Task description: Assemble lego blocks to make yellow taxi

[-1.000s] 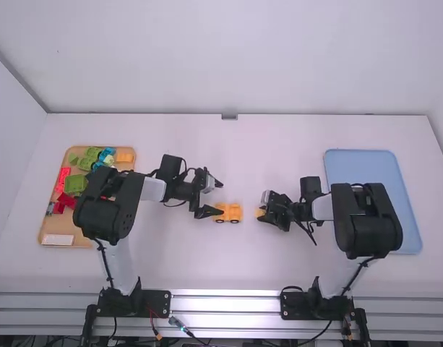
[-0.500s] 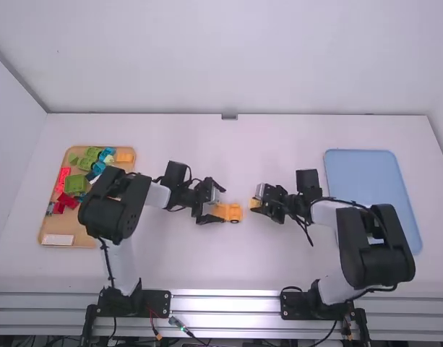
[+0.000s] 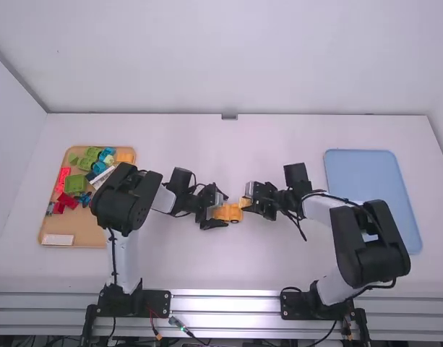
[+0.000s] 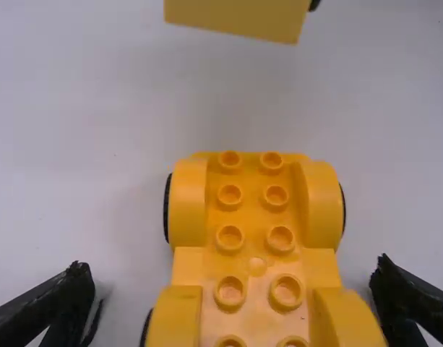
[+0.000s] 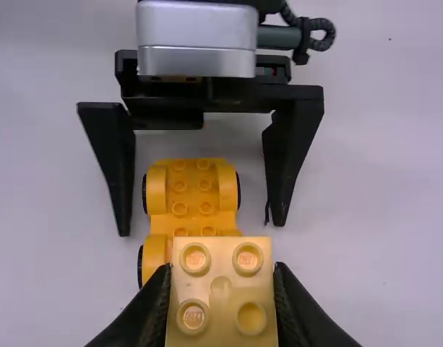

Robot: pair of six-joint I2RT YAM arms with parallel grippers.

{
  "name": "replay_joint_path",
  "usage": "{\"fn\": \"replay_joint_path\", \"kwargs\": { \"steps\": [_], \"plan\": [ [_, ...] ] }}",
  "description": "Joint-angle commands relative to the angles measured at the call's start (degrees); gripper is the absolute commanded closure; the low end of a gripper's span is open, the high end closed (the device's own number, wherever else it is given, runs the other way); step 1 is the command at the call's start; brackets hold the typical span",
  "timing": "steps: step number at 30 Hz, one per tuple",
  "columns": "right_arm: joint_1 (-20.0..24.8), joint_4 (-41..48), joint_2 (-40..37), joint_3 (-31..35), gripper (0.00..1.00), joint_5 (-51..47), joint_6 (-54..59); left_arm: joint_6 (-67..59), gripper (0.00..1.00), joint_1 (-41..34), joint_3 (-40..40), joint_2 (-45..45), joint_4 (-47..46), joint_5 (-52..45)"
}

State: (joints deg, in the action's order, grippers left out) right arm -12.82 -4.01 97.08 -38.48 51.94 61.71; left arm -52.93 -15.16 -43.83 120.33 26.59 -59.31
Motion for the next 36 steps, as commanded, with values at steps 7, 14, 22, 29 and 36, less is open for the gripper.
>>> {"fn": "replay_joint_path", "kwargs": {
  "steps": [7, 14, 22, 29, 36],
  "plan": [
    [-0.04, -0.35, 4.72, -3.13, 1.0, 0.7, -0.24, 2.14, 0.38, 0.37, -1.73, 1.7, -0.61, 3.02],
    [-0.04, 0.0, 11.28, -9.11, 1.0, 0.74, -1.97, 2.14, 0.4, 0.15, -3.32, 1.7, -0.68, 8.0],
    [0.0, 12.48, 16.52, -18.69, 1.0, 2.27, 7.23, 2.12, 0.43, 0.15, -8.26, 1.73, -6.86, 10.97],
    [-2.25, 9.88, 16.52, -18.75, 1.0, -0.5, 5.16, 2.12, 0.42, 0.15, -9.6, 1.73, -10.08, 10.73],
    [-4.5, 5.7, 17.94, -18.75, 1.0, -5.11, -0.39, 2.16, 0.42, 0.15, -7.41, 1.73, -8.87, 8.81]
  ]
}}
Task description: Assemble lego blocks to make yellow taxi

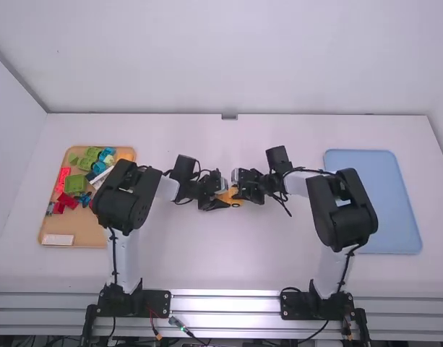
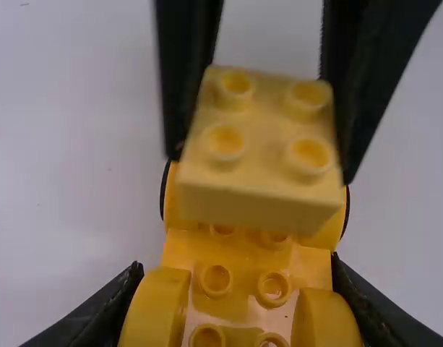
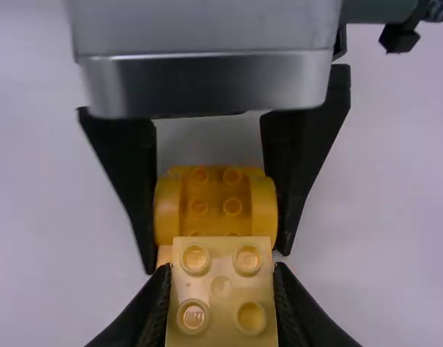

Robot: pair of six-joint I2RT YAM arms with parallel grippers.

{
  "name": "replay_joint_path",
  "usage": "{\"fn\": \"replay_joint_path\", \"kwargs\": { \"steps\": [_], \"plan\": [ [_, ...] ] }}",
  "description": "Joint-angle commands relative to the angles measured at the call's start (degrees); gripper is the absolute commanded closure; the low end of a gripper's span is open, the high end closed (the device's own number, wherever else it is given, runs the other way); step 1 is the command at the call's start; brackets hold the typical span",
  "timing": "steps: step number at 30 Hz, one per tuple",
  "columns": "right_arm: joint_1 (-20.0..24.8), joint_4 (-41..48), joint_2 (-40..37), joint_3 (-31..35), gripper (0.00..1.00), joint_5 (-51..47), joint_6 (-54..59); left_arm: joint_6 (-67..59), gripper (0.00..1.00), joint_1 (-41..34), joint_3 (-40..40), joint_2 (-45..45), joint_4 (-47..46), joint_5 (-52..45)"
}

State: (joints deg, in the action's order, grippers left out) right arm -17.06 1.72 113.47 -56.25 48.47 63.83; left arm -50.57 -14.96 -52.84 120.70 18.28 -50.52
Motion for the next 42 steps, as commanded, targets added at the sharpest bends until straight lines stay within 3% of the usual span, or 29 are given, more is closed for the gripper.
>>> {"fn": "replay_joint_path", "kwargs": {
  "steps": [1, 42],
  "plan": [
    [-0.2, 0.02, 1.75, -0.96, 1.0, -1.57, -2.08, -0.17, 0.41, -0.04, 1.81, 1.36, -0.39, 0.0],
    [-0.31, 2.99, -1.77, -0.02, 1.0, -2.23, -1.46, 2.29, 0.39, -0.04, 2.23, 1.36, 0.2, -0.83]
  ]
}}
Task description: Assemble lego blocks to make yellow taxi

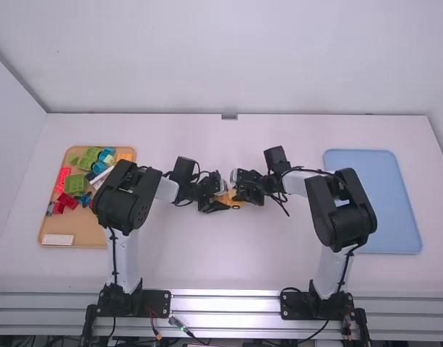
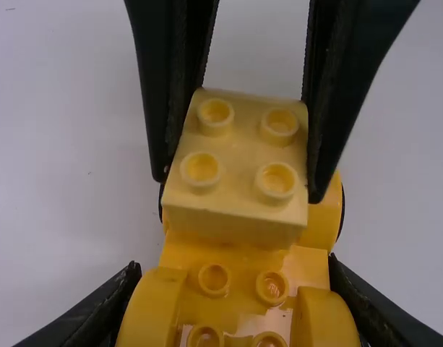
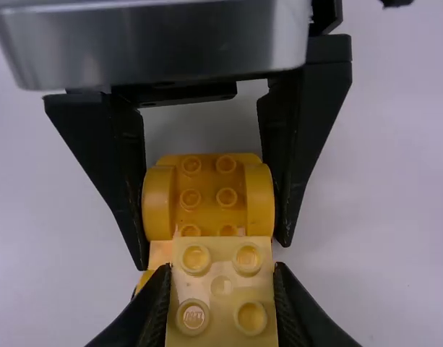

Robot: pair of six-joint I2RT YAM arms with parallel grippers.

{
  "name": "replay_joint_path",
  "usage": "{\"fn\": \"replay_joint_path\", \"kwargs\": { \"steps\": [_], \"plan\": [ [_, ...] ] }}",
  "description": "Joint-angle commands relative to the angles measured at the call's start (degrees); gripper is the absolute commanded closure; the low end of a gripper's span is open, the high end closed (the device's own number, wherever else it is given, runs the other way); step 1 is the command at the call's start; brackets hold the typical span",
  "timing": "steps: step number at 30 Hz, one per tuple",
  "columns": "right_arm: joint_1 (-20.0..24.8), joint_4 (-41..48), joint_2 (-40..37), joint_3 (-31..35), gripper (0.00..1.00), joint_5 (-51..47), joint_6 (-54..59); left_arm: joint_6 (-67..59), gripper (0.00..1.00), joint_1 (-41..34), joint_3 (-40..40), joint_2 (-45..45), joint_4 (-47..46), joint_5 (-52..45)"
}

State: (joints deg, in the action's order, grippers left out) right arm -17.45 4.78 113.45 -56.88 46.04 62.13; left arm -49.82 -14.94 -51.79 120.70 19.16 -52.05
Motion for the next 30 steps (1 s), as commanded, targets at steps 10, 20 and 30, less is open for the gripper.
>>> {"fn": "replay_joint_path", "kwargs": {
  "steps": [10, 20, 30],
  "plan": [
    [0.26, -1.05, -1.75, 1.9, 1.0, 0.57, -0.83, 1.6, 0.38, -0.07, 1.18, 1.36, -0.26, 0.72],
    [-0.24, -0.04, -1.77, 2.56, 1.0, 0.35, -0.61, 4.31, 0.38, -0.07, 1.18, 1.36, 0.22, 4.5],
    [-0.5, -0.28, -1.77, 2.64, 0.82, 0.39, -0.83, 3.69, 0.37, -0.07, 1.2, 1.36, 0.11, 1.79]
  ]
}}
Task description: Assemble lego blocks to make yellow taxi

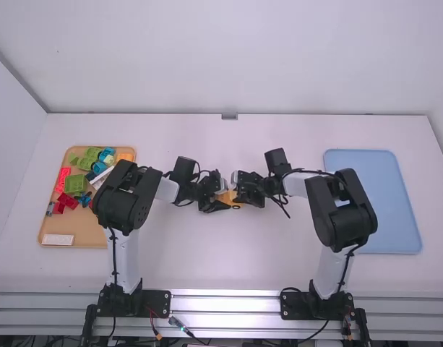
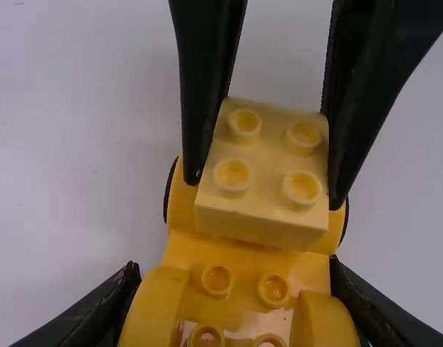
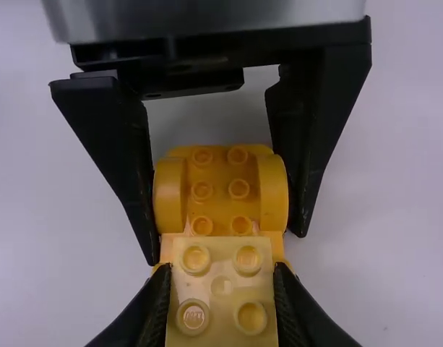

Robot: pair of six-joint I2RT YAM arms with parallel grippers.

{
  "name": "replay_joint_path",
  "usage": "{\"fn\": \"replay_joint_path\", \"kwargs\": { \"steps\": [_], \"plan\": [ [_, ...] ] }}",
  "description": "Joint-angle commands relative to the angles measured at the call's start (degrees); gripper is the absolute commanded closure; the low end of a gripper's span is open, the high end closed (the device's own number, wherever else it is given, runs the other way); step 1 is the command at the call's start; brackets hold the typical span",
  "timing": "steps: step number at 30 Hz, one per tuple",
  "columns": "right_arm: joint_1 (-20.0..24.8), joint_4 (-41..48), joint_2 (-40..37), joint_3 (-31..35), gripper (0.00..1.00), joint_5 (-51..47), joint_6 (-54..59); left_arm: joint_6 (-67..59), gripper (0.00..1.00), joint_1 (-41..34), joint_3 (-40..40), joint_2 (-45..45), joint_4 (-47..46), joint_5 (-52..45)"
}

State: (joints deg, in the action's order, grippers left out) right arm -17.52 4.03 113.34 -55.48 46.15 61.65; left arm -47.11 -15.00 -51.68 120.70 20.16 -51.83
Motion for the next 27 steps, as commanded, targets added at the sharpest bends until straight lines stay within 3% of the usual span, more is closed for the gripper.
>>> {"fn": "replay_joint_path", "kwargs": {
  "steps": [1, 2, 3, 4, 5, 14, 15, 16, 17, 19, 27],
  "plan": [
    [-0.42, 0.46, -1.66, 1.25, 0.72, 0.28, -0.31, 1.05, 0.35, 0.0, 1.09, 1.36, -0.81, 1.27],
    [-0.44, 0.26, -1.66, 1.25, 0.59, 0.28, -0.37, 1.05, 0.36, 0.0, 1.09, 1.36, -0.83, 1.44],
    [-0.44, 0.22, -1.66, 1.25, 0.56, 0.28, -0.37, 1.05, 0.37, 0.0, 1.09, 1.36, -0.83, 1.53],
    [-0.42, -0.33, -1.66, 1.25, 0.19, 0.5, -0.44, 1.05, 0.37, 0.0, 1.09, 1.36, -0.85, 1.77],
    [-0.42, -0.79, -1.66, 1.25, 0.02, 0.68, -0.66, 1.07, 0.37, 0.0, 1.09, 1.36, -0.87, 1.77],
    [2.64, -4.96, -2.62, -0.31, 0.01, 10.47, -3.1, 1.05, 0.37, 0.0, 1.09, 1.36, -0.85, 1.77],
    [3.74, -4.98, -3.19, -0.52, 0.04, 13.25, -3.13, 1.07, 0.37, 0.0, 1.07, 1.36, -0.85, 1.77],
    [4.46, -5.2, -3.32, -0.5, 0.21, 14.19, -3.1, 1.03, 0.37, 0.0, 1.09, 1.36, -0.85, 1.73],
    [5.03, -5.51, -3.3, -0.42, 0.79, 14.47, -3.13, 1.07, 0.37, 0.0, 1.09, 1.36, -0.85, 1.77],
    [5.29, -5.2, -3.1, -0.33, 1.0, 14.27, -3.19, 1.07, 0.36, 0.0, 1.09, 1.36, -0.85, 1.77],
    [4.02, -4.0, -1.25, 0.92, 1.0, 13.49, -1.84, 1.07, 0.37, 0.0, 1.07, 1.36, -0.85, 1.77]
  ]
}}
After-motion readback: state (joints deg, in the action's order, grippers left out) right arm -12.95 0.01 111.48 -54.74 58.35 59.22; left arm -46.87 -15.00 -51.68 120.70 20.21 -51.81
